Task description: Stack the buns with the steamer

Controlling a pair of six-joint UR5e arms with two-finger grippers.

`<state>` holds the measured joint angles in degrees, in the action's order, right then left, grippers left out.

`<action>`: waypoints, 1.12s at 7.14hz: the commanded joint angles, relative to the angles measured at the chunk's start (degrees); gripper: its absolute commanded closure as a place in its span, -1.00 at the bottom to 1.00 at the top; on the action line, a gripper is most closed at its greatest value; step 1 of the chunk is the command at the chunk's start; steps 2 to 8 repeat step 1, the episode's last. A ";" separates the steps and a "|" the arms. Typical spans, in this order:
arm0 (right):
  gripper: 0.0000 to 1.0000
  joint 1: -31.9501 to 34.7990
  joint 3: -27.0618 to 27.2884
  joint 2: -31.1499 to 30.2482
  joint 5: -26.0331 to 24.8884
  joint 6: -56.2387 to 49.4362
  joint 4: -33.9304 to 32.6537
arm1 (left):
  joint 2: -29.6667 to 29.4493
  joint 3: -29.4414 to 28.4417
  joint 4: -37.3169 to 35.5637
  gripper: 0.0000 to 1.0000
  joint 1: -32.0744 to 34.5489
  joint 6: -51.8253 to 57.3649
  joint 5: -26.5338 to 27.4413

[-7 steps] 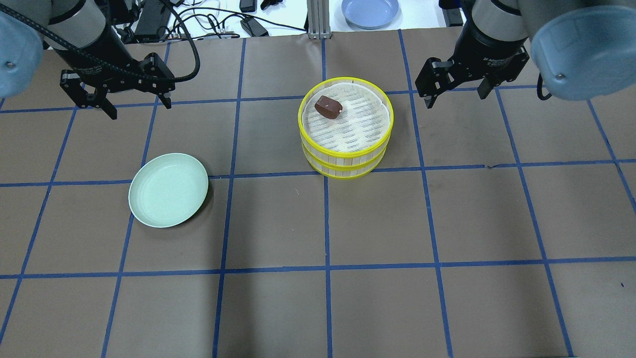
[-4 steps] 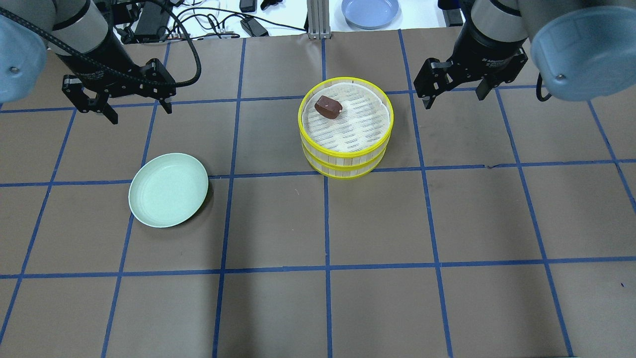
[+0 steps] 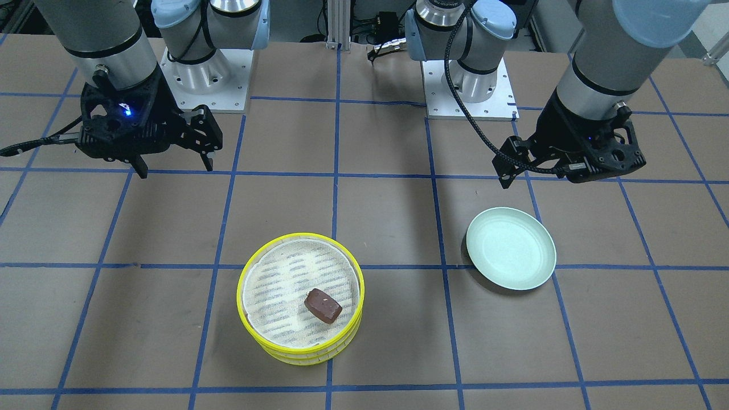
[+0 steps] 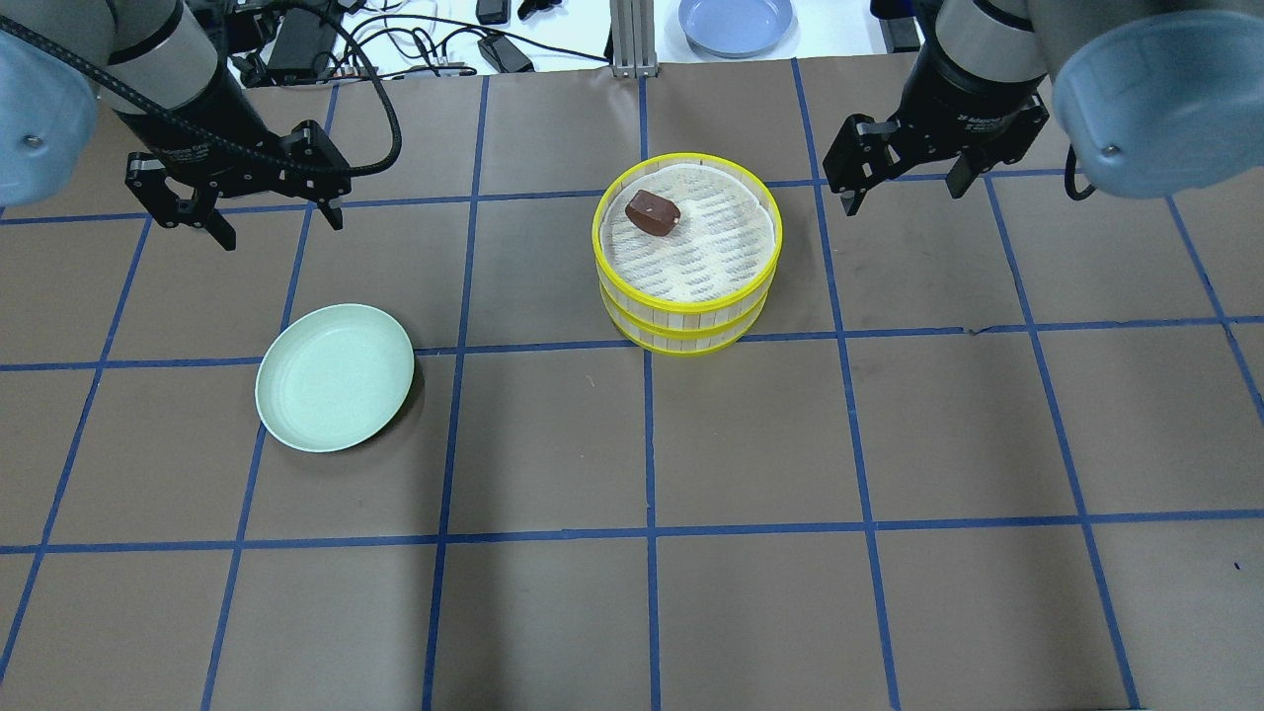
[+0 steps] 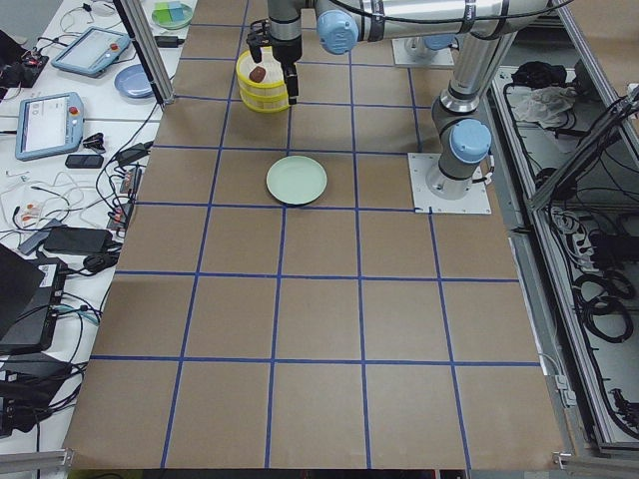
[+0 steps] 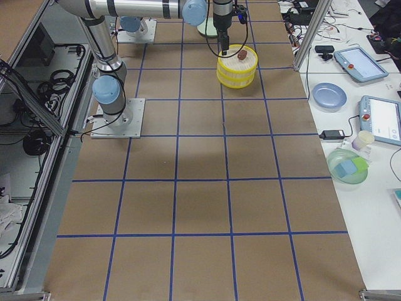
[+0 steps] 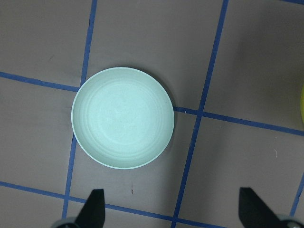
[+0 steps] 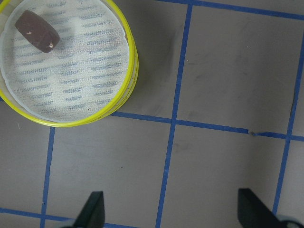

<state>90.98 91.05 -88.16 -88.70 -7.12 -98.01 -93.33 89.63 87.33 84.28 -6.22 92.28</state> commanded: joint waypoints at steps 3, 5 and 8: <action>-1.00 -0.01 0.01 0.10 0.02 0.00 0.01 | 0.17 0.28 -0.14 -1.00 -0.08 -0.02 0.10; -1.00 -0.01 0.01 0.10 0.02 0.00 0.01 | 0.17 0.28 -0.14 -1.00 -0.08 -0.02 0.10; -1.00 -0.01 0.01 0.10 0.02 0.00 0.01 | 0.17 0.28 -0.14 -1.00 -0.08 -0.02 0.10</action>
